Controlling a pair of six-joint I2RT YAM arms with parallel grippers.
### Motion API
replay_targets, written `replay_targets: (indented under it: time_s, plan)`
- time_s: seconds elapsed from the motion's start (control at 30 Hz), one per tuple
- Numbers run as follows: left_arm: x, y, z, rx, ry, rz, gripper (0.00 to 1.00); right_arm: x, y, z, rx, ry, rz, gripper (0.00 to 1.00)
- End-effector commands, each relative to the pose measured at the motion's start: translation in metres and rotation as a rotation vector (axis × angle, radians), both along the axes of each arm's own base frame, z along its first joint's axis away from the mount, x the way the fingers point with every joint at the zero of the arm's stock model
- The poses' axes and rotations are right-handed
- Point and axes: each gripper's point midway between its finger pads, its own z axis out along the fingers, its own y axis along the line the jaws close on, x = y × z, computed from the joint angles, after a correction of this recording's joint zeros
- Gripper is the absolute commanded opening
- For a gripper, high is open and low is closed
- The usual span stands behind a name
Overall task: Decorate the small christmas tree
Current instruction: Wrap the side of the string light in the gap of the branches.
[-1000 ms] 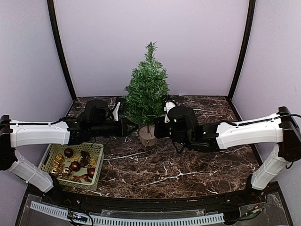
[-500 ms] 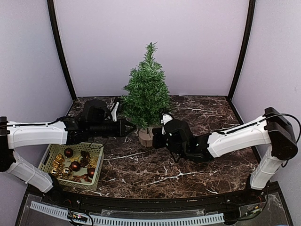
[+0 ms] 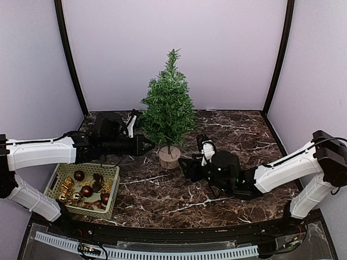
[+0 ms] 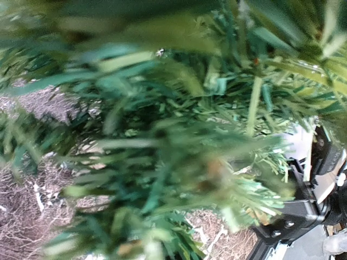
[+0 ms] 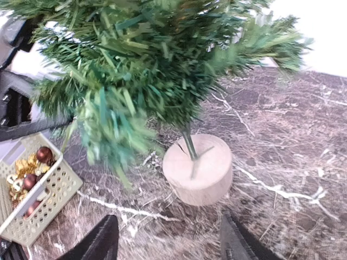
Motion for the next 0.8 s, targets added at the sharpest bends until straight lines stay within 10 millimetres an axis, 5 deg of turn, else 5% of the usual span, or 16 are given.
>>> replay_targets:
  time_s: [0.0, 0.2, 0.33, 0.63, 0.77]
  plan:
    - [0.005, 0.008, 0.033, -0.039, -0.068, -0.009, 0.0, -0.012, -0.013, 0.024, 0.148, -0.031, 0.034, 0.7]
    - [0.005, 0.014, 0.032, -0.044, -0.059, -0.018, 0.0, -0.002, -0.03, 0.007, 0.195, 0.043, 0.005, 0.85]
    - [0.006, 0.019, 0.032, -0.043, -0.057, -0.013, 0.0, -0.002, -0.024, -0.005, 0.163, 0.09, 0.061, 0.9]
    - [0.007, 0.023, 0.031, -0.046, -0.051, -0.01, 0.0, 0.004, 0.011, -0.038, 0.038, 0.172, 0.139, 0.9]
    - [0.008, 0.025, 0.031, -0.044, -0.052, -0.006, 0.0, 0.019, 0.022, -0.054, -0.01, 0.192, 0.099, 0.82]
